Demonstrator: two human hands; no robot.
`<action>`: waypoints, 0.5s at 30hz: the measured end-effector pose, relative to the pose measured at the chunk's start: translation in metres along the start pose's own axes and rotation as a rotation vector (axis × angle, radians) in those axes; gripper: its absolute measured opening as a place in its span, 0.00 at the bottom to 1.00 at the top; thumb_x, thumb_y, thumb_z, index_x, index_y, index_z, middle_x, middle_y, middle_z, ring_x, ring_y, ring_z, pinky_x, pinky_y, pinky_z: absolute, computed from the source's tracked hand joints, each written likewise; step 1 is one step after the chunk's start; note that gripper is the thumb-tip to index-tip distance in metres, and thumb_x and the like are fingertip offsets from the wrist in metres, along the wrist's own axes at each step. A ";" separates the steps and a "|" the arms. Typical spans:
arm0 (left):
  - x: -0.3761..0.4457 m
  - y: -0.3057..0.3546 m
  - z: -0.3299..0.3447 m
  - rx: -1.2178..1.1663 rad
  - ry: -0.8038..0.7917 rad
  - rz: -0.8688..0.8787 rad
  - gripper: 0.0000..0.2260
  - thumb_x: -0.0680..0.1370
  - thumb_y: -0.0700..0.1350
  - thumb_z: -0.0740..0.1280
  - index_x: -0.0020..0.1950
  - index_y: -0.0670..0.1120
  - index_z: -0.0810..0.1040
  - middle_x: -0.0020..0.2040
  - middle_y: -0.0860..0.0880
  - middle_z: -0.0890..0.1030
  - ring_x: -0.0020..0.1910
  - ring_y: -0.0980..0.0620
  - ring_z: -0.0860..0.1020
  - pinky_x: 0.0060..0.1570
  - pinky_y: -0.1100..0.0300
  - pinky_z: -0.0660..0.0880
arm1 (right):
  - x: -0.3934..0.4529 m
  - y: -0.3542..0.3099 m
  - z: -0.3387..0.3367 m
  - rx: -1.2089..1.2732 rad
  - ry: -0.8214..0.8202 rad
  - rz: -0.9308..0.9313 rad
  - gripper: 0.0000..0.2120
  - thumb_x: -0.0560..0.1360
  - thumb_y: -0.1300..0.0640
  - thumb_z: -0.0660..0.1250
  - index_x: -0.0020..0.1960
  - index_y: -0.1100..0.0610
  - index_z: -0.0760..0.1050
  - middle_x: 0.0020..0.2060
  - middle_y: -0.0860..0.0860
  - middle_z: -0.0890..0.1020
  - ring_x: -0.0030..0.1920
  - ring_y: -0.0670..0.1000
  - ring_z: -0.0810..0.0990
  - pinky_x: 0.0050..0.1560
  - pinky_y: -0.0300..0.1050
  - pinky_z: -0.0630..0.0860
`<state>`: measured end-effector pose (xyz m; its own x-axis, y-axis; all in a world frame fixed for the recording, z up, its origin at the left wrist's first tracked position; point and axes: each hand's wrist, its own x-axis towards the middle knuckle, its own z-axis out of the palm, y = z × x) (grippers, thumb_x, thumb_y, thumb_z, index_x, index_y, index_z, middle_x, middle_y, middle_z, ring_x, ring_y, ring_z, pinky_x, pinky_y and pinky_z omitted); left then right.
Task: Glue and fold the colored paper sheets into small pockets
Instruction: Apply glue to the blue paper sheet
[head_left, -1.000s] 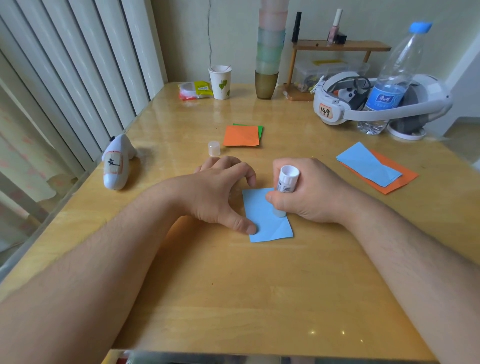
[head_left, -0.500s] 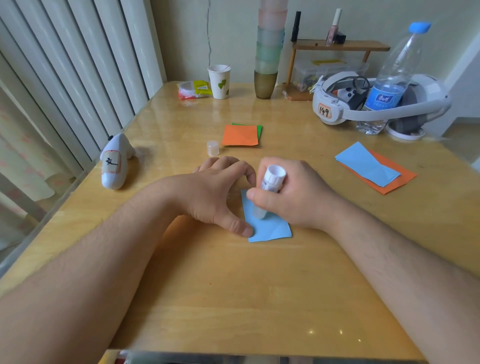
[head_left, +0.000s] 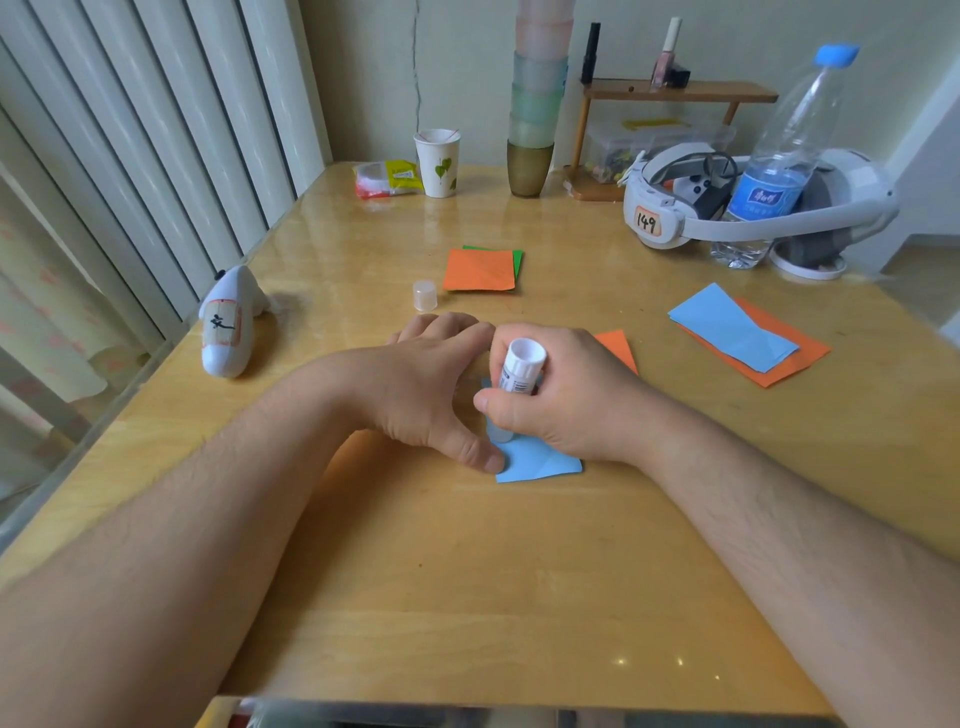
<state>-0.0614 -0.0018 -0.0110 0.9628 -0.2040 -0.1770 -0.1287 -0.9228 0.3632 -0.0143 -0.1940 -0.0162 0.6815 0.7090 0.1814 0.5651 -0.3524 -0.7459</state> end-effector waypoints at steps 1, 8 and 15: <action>0.000 0.000 0.000 0.002 0.000 0.004 0.46 0.55 0.73 0.74 0.70 0.63 0.64 0.72 0.60 0.59 0.73 0.54 0.54 0.76 0.49 0.59 | 0.000 -0.001 -0.002 -0.013 -0.008 0.000 0.13 0.73 0.56 0.76 0.38 0.52 0.72 0.30 0.43 0.75 0.32 0.44 0.70 0.34 0.38 0.67; 0.000 -0.001 0.000 -0.050 0.002 0.033 0.38 0.58 0.69 0.78 0.62 0.70 0.63 0.68 0.60 0.62 0.69 0.54 0.57 0.74 0.50 0.61 | -0.009 0.006 -0.028 -0.143 -0.029 0.080 0.11 0.71 0.55 0.74 0.39 0.53 0.72 0.29 0.46 0.73 0.33 0.47 0.68 0.36 0.47 0.68; 0.001 -0.001 0.001 -0.051 0.012 0.031 0.38 0.58 0.69 0.78 0.62 0.69 0.64 0.67 0.60 0.63 0.67 0.54 0.58 0.73 0.52 0.61 | -0.009 0.011 -0.030 -0.144 -0.020 0.084 0.11 0.71 0.56 0.74 0.39 0.55 0.71 0.30 0.50 0.73 0.33 0.48 0.68 0.36 0.48 0.68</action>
<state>-0.0608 -0.0013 -0.0121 0.9614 -0.2280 -0.1538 -0.1465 -0.8980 0.4149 -0.0003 -0.2221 -0.0071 0.7208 0.6846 0.1084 0.5680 -0.4937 -0.6585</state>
